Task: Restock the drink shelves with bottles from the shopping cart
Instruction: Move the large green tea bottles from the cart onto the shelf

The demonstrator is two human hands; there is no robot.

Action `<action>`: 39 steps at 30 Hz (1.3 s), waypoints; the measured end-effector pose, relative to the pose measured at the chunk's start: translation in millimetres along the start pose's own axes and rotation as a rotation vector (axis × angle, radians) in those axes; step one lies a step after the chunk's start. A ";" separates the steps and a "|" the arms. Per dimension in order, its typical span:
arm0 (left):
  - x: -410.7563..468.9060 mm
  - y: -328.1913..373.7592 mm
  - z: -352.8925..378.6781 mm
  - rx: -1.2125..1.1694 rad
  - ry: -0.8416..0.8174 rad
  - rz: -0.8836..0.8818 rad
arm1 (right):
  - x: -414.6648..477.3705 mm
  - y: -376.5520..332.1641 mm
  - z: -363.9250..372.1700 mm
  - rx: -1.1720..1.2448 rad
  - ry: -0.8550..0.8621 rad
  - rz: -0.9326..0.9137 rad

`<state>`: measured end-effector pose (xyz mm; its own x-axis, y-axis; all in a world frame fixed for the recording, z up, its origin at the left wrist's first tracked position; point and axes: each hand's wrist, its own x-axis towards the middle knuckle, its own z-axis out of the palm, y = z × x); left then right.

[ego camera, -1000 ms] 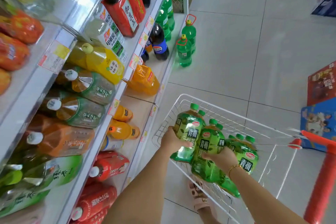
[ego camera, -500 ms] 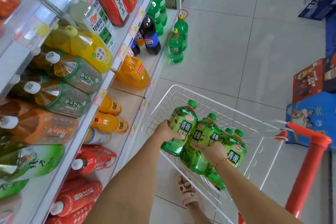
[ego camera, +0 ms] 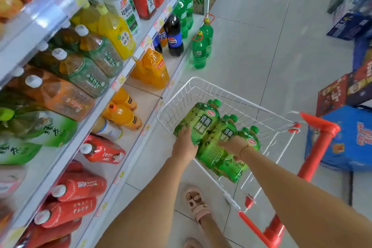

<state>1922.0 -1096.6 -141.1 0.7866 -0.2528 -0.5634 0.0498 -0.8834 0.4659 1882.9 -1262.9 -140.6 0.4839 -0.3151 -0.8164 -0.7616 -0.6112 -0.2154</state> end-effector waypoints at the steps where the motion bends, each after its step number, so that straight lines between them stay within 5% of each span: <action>1: -8.6 0.9 1.6 -0.020 -0.011 -0.009 | -4.0 6.2 -5.8 -0.079 0.011 -0.031; 7: -75.1 11.0 51.6 -0.024 -0.064 -0.048 | -57.4 60.3 -58.5 -0.629 0.157 -0.421; 11: -91.3 8.9 66.9 0.285 0.014 -0.041 | -77.4 120.5 -81.2 -0.966 0.076 -0.532; 16: -92.7 -6.0 61.4 0.630 0.016 0.012 | -82.4 143.3 -72.3 -0.981 0.245 -0.658; 28: -199.7 -58.9 96.2 0.449 -0.015 -0.125 | -94.7 134.1 -26.5 -1.073 0.362 -0.946; 33: -266.0 -97.5 121.0 0.362 0.035 -0.164 | -105.5 124.7 14.0 -0.526 0.528 -0.993; 37: -324.0 -139.9 142.6 0.195 0.040 -0.191 | -155.8 95.2 69.9 0.014 0.386 -0.764; 39: -356.7 -164.6 152.7 0.123 0.022 -0.213 | -179.4 85.0 100.1 0.021 0.342 -0.704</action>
<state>1539.3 -921.3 -121.0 0.7796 -0.0484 -0.6244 0.1418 -0.9575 0.2512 1688.2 -1185.6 -66.0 0.9594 -0.0672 -0.2741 -0.2328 -0.7375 -0.6340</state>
